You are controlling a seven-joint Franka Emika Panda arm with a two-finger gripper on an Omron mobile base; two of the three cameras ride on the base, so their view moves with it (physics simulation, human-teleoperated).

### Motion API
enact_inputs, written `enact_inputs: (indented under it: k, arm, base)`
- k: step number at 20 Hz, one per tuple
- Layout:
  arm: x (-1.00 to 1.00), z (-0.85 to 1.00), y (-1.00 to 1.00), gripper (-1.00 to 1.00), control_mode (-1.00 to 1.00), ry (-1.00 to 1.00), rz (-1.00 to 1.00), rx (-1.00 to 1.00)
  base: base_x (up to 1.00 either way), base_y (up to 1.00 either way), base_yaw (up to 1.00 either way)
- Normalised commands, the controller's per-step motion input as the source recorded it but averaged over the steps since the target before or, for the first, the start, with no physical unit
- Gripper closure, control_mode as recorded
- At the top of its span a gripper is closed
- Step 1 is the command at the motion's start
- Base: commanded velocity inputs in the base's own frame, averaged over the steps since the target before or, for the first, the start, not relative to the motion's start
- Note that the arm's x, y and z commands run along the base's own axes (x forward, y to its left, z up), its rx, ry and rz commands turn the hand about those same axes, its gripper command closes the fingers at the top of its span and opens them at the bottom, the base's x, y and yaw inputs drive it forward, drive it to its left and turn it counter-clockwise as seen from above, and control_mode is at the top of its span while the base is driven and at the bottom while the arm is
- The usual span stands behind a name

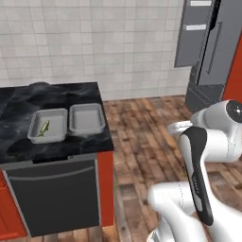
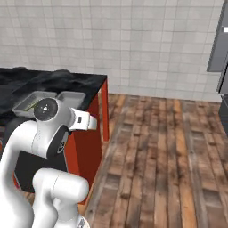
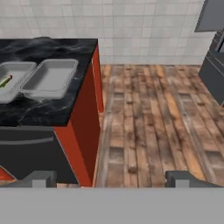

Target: Place one corn and one fish in each tupperware on the nearby counter, to pack two identical lunches.

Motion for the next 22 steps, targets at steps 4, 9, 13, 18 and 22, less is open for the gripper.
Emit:
enact_inputs:
  k: [4,9,13,18,22]
  arm:
    - [0.0,0.0,0.0,-1.0,1.0,0.0,0.0,0.0]
    - [0.0,0.0,0.0,-1.0,1.0,0.0,0.0,0.0]
    - [0.0,0.0,0.0,-1.0,1.0,0.0,0.0,0.0]
    - [0.0,0.0,0.0,-1.0,1.0,0.0,0.0,0.0]
    - [0.0,0.0,0.0,-1.0,1.0,0.0,0.0,0.0]
  base:
    - [0.21,-1.0,-0.01]
    - [0.71,-0.99,-0.13]
    - [1.0,-0.59,-0.04]
    - [1.0,-0.1,-0.04]
    - [1.0,-0.04,-0.05]
